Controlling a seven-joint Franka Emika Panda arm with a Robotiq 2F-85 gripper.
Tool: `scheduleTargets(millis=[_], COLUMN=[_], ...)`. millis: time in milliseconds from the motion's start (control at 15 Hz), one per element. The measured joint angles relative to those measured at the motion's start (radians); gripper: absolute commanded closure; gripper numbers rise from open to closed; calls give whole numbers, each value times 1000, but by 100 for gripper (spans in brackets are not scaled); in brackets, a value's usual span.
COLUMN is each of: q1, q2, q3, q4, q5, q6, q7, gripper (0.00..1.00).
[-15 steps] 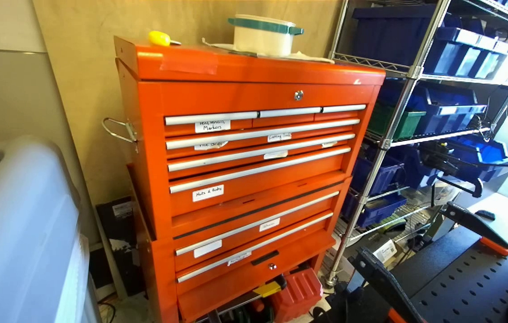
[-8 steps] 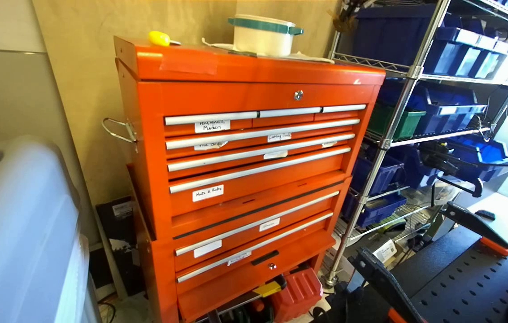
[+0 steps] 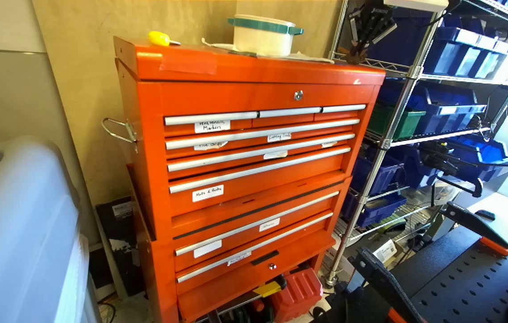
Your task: Remove the teddy bear from the pot
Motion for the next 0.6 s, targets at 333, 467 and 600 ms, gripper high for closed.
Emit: scheduleTargets(millis=[333,467,600], q1=[7,6,5], q2=[-35,-76,-132], q3=[29,51,76], q4=[-4,-12,-34], q5=[0,2,16], q6=[-6,-14,-40], q7=[-12,-41,-72], gripper=[24,9,19])
